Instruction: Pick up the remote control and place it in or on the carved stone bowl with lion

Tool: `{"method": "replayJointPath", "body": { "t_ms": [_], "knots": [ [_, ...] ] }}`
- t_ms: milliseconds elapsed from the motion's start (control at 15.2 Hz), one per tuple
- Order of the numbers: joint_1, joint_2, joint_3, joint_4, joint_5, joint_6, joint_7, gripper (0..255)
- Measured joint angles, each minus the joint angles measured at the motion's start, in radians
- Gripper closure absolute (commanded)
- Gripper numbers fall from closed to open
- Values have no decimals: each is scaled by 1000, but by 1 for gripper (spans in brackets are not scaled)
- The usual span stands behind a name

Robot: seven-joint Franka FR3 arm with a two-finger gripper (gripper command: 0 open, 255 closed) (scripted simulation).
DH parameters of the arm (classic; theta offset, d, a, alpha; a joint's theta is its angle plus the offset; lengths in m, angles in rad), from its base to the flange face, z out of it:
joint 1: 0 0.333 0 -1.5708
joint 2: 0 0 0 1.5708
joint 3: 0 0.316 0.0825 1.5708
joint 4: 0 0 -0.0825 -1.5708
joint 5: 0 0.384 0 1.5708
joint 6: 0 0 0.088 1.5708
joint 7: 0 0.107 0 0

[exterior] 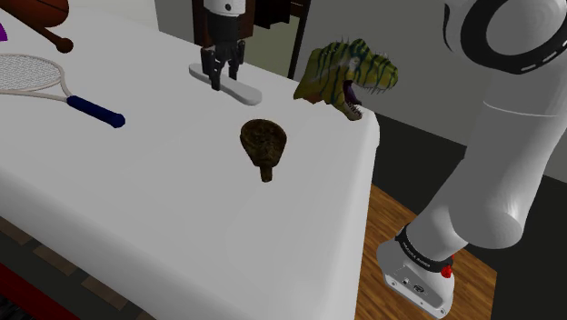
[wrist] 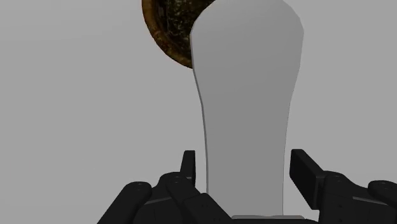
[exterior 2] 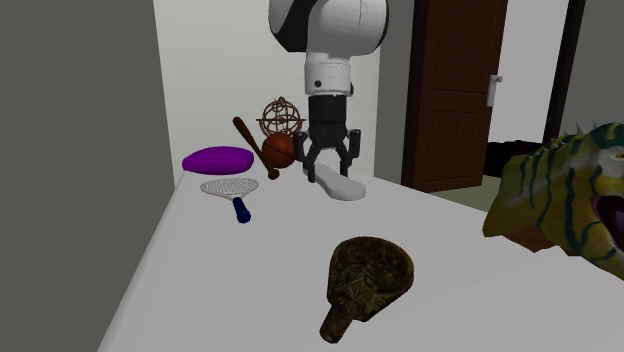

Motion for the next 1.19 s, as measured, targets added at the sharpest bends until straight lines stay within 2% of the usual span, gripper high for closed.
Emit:
{"method": "replayJointPath", "body": {
  "t_ms": [462,726,858,1188],
  "knots": [
    [-40,-304,0,-400,67,104,-39,255],
    [-53,-472,-17,-586,104,127,-81,255],
    [-53,-532,-23,-647,116,130,-94,255],
    [-53,-546,-25,-726,119,195,-98,255]
  ]
}}
